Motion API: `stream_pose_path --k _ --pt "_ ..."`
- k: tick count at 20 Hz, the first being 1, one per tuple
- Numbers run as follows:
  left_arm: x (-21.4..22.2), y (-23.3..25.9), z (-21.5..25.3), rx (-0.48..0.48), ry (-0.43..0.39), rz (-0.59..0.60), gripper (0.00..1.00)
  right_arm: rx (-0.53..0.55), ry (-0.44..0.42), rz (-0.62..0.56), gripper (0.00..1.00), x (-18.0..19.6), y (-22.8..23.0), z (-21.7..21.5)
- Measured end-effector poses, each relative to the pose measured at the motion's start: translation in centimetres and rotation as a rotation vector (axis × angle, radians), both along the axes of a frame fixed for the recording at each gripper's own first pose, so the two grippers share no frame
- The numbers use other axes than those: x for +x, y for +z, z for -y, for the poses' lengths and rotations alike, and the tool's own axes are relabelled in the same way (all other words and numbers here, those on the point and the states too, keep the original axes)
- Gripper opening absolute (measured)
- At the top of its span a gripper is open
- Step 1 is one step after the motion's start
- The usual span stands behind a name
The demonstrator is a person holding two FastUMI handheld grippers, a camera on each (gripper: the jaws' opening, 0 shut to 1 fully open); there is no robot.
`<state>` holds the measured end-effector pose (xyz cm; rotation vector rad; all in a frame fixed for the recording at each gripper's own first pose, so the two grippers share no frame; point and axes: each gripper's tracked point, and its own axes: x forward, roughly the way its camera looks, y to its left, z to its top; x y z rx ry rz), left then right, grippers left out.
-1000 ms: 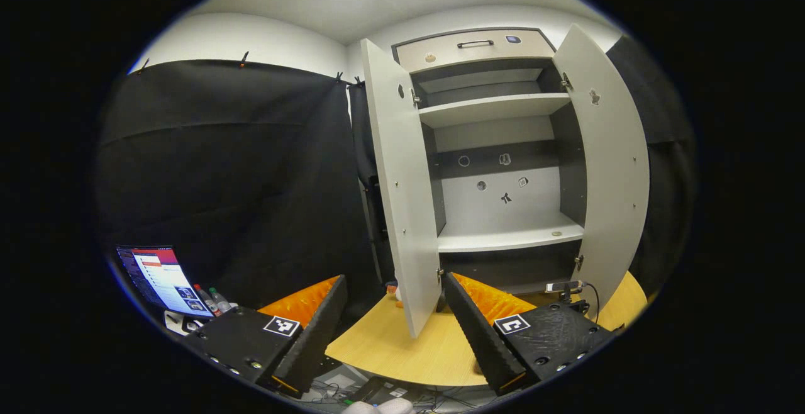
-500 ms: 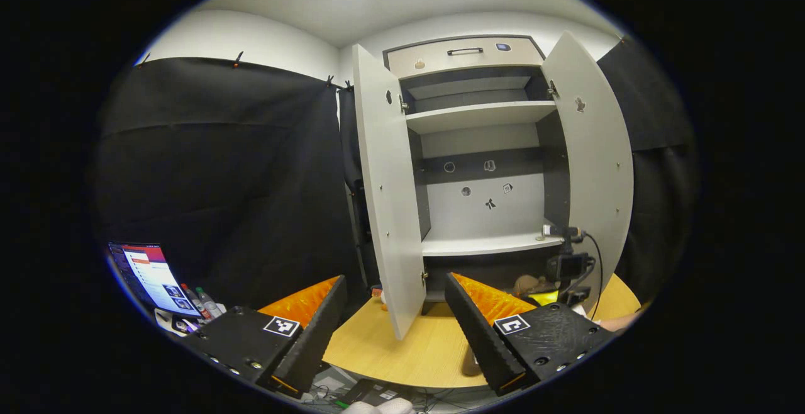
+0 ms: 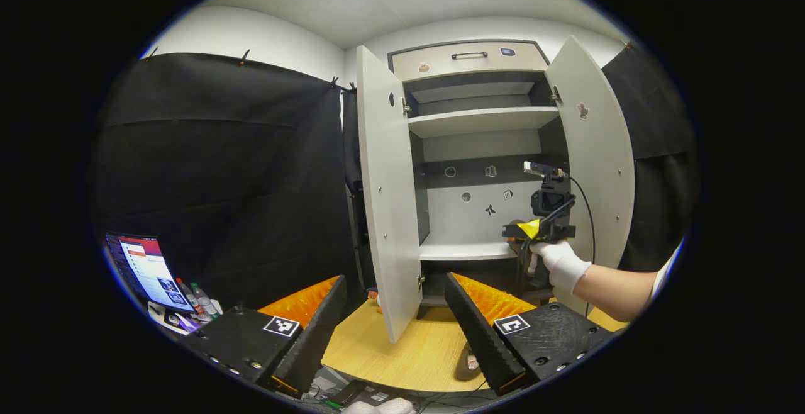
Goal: Grab one shoe with the right hand and put it into the shoe cabinet, grab the other shoe with the left hand and put it into the shoe cabinet; then close the right door with the right hand and the left door with the left hand.
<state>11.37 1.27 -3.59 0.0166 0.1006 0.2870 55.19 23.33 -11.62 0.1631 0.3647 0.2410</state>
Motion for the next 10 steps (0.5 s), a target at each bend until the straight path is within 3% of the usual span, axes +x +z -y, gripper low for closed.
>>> stream_pose_path --k 2,4,10 --pt "-0.2 -0.1 -0.5 -0.006 0.020 -0.001 1.00 -0.030 -0.014 0.005 0.12 2.8 1.1 -0.1" --pt "-0.4 -0.2 -0.9 -0.008 0.040 -0.002 0.96 -0.045 -0.031 -0.009 0.12 5.4 1.4 -0.1" --pt "-0.5 -0.1 -1.1 -0.001 0.084 -0.008 0.96 -0.106 -0.079 -0.119 0.12 12.4 -1.7 0.4"
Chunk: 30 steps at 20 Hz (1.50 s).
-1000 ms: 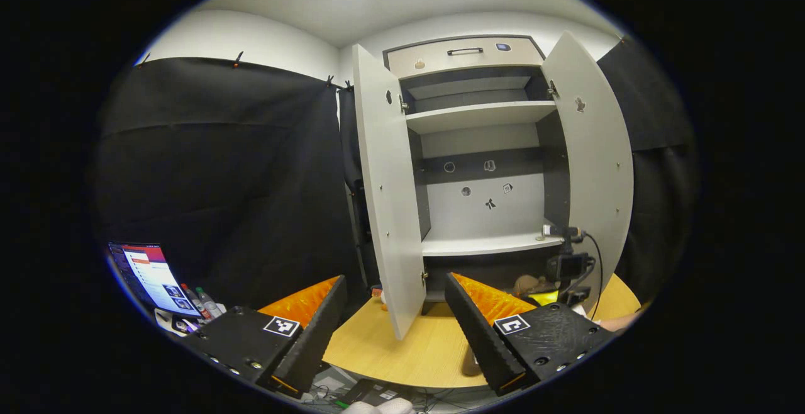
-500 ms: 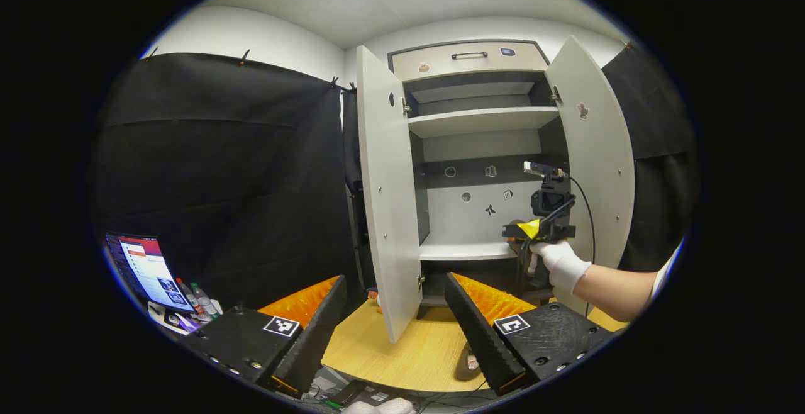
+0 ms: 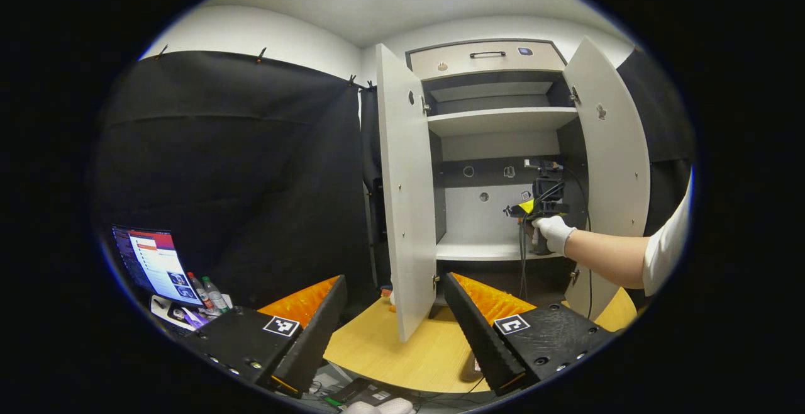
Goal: Grab one shoe with the right hand and put it into the shoe cabinet, grab the other shoe with the left hand and put it into the shoe cabinet; then close the right door with the right hand and the left door with the left hand.
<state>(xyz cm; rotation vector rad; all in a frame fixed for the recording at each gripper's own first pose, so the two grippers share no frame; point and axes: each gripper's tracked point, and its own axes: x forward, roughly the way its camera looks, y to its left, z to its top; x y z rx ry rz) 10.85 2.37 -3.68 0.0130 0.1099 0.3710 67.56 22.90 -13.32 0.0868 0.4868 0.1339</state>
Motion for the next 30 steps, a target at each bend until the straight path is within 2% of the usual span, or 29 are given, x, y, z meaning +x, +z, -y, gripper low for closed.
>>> stream_pose_path --k 3,7,9,10,11,12,14,15,16,17,18,20,21,23,24,25,29,30 --pt "0.1 -0.2 0.2 0.001 0.012 -0.007 0.96 -0.022 0.013 -0.114 0.10 0.9 -1.7 -0.2" --pt "0.4 0.4 0.8 0.001 0.021 0.006 0.96 -0.031 0.046 -0.234 0.19 0.8 -2.5 -0.6" --pt "0.6 0.6 0.9 0.003 0.022 0.018 0.96 -0.017 0.071 -0.240 0.39 0.3 -2.2 -1.1" --pt "0.6 0.6 1.0 0.003 0.024 0.021 0.96 -0.018 0.075 -0.237 0.53 0.1 -2.0 -1.2" --pt "0.6 0.6 1.1 0.002 0.026 0.025 0.96 -0.007 0.069 -0.223 0.58 -0.3 -1.6 -1.2" --pt "0.6 0.6 1.3 -0.001 0.022 0.029 0.96 0.014 0.052 -0.197 0.70 -0.6 -0.9 -1.2" --pt "0.6 0.7 1.8 -0.003 0.006 0.027 0.96 0.017 0.030 -0.141 0.67 -1.7 0.4 -0.8" --pt "0.5 0.8 1.8 0.002 -0.004 0.031 0.96 0.010 0.033 -0.102 0.70 -2.5 1.1 -0.7" --pt "0.4 1.0 1.8 0.012 -0.015 0.037 0.96 0.002 0.032 -0.070 0.79 -3.2 1.6 -0.4" --pt "0.3 1.1 1.6 0.022 -0.022 0.040 0.96 0.002 0.038 -0.050 0.83 -4.3 1.7 -0.3" --pt "0.1 1.1 1.3 0.026 -0.031 0.042 0.96 0.017 0.045 -0.046 0.99 -5.4 2.1 -0.3" --pt "0.0 1.0 0.8 0.014 -0.064 0.054 0.96 0.034 0.044 -0.020 0.98 -7.6 2.7 -0.1" --pt "0.0 0.9 0.5 0.008 -0.083 0.060 1.00 0.037 0.043 0.001 0.98 -8.9 3.2 0.1" --pt "-0.2 1.0 -0.6 0.008 -0.116 0.070 0.96 0.040 0.037 0.072 0.98 -11.6 4.9 0.7" --pt "-0.2 0.9 -1.3 0.014 -0.130 0.073 1.00 0.043 0.030 0.112 0.98 -13.1 6.0 1.0" --pt "-0.2 0.7 -2.1 0.020 -0.142 0.071 0.96 0.051 0.027 0.150 0.98 -15.0 6.9 1.3" --pt "0.0 -0.5 -4.6 0.011 -0.197 0.070 0.96 0.076 0.033 0.276 0.98 -23.5 9.7 2.6" --pt "-0.1 -0.7 -5.0 0.008 -0.212 0.070 1.00 0.083 0.030 0.308 0.98 -25.6 10.4 3.2"
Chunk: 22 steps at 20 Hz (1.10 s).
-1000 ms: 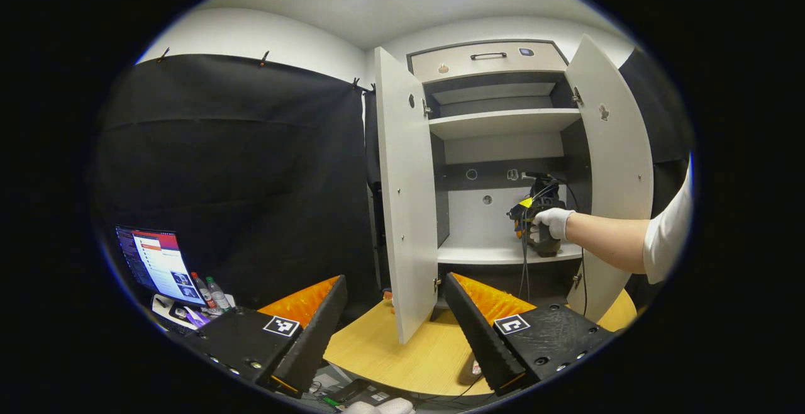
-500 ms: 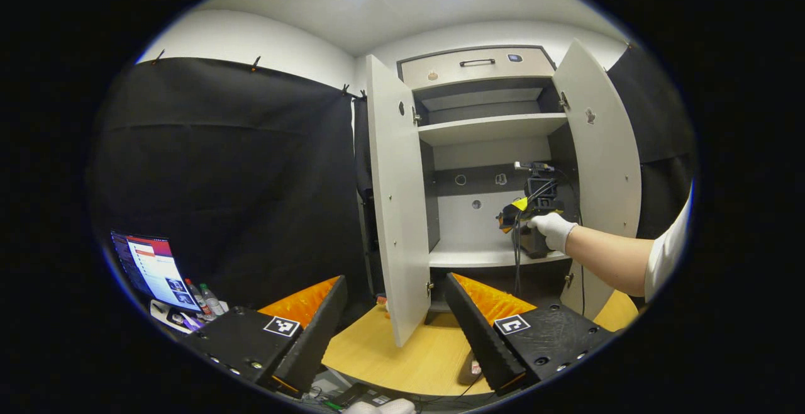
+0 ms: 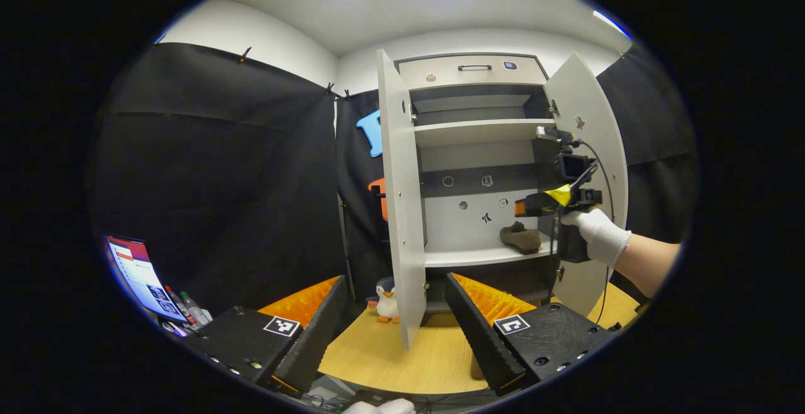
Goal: Grab one shoe with the right hand and put it into the shoe cabinet, grab the other shoe with the left hand and put it into the shoe cabinet; then close the right door with the right hand and the left door with the left hand.
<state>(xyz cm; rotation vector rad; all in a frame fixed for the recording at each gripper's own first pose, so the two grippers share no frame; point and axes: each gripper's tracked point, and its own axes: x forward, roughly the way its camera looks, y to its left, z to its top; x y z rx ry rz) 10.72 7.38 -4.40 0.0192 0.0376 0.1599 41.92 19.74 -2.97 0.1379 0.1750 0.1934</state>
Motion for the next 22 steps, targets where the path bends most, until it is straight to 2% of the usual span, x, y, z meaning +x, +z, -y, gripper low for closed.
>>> stream_pose_path --k 1,2,6,12,13,15,16,18,22 --pt "0.1 -0.3 -0.4 -0.007 -0.016 -0.004 0.96 -0.003 -0.013 0.022 0.99 -2.0 0.1 0.9" --pt "0.2 -0.7 -0.6 -0.017 -0.035 -0.006 1.00 -0.012 -0.023 0.041 0.99 -4.0 0.2 1.9" --pt "0.8 -2.7 -0.7 -0.026 -0.106 -0.017 0.96 -0.043 -0.091 0.095 0.99 -11.9 -0.6 5.8" --pt "2.0 -7.9 2.1 -0.056 -0.219 -0.086 0.96 -0.100 -0.181 0.122 0.99 -22.3 -3.6 11.8" --pt "2.2 -8.9 3.0 -0.058 -0.236 -0.096 1.00 -0.121 -0.196 0.128 0.99 -23.6 -4.1 12.7" --pt "2.8 -11.4 4.9 -0.076 -0.271 -0.143 0.96 -0.171 -0.228 0.128 0.99 -25.9 -4.9 14.7" --pt "3.4 -13.0 6.4 -0.097 -0.302 -0.170 1.00 -0.182 -0.238 0.117 0.98 -26.9 -5.4 15.5" --pt "4.6 -15.7 9.0 -0.126 -0.347 -0.213 0.97 -0.179 -0.238 0.092 0.99 -28.5 -6.3 16.2" --pt "7.3 -23.1 13.2 -0.134 -0.384 -0.364 0.97 -0.181 -0.256 0.030 0.99 -29.3 -8.1 18.5"
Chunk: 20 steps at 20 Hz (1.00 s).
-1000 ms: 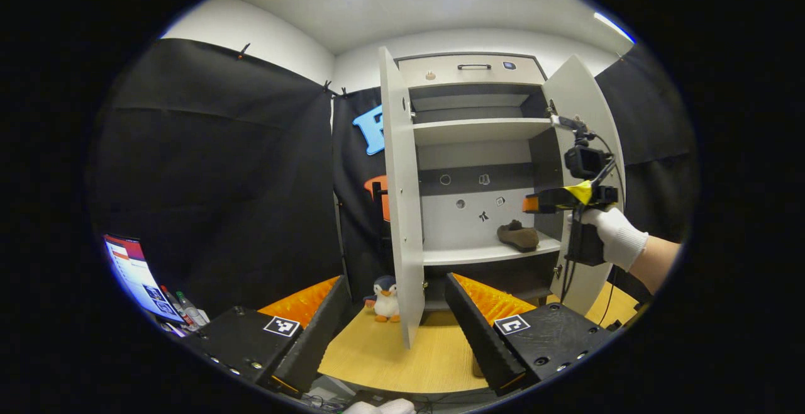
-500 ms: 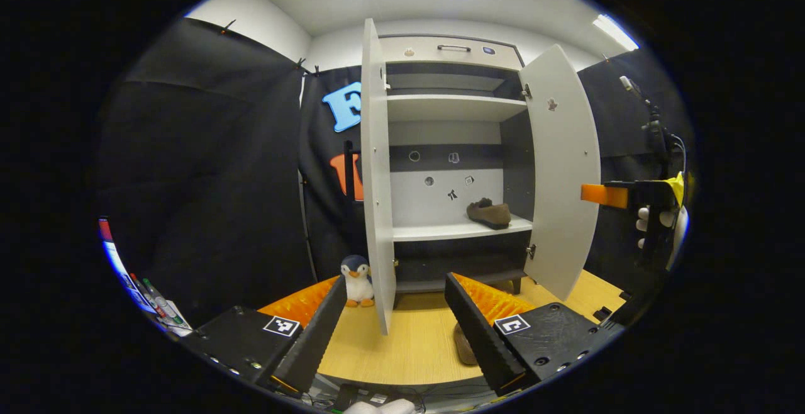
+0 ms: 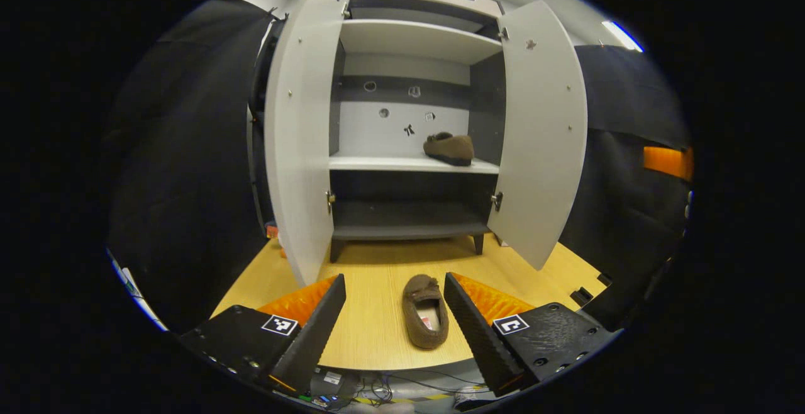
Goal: Grab one shoe with the right hand and put it into the shoe cabinet, grab the other shoe with the left hand and put it into the shoe cabinet; then close the right door with the right hand and the left door with the left hand.
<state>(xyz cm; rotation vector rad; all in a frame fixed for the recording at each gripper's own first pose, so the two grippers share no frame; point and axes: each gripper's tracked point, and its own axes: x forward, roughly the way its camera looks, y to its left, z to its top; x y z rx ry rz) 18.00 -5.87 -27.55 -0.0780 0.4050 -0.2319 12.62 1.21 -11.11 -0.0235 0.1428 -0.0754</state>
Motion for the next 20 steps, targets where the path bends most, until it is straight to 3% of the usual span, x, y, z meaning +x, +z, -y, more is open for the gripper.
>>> stream_pose_path --k 6,13,20 --pt "4.8 -10.2 4.1 0.095 -0.062 -0.160 0.97 0.020 -0.062 -0.077 0.99 0.8 -2.0 4.0" --pt "10.4 -19.0 4.8 0.165 -0.078 -0.278 0.97 0.037 -0.098 -0.159 0.99 2.9 -4.4 6.2" --pt "15.7 -23.1 5.4 0.172 -0.080 -0.299 0.97 0.032 -0.126 -0.197 0.99 4.7 -5.3 6.5"
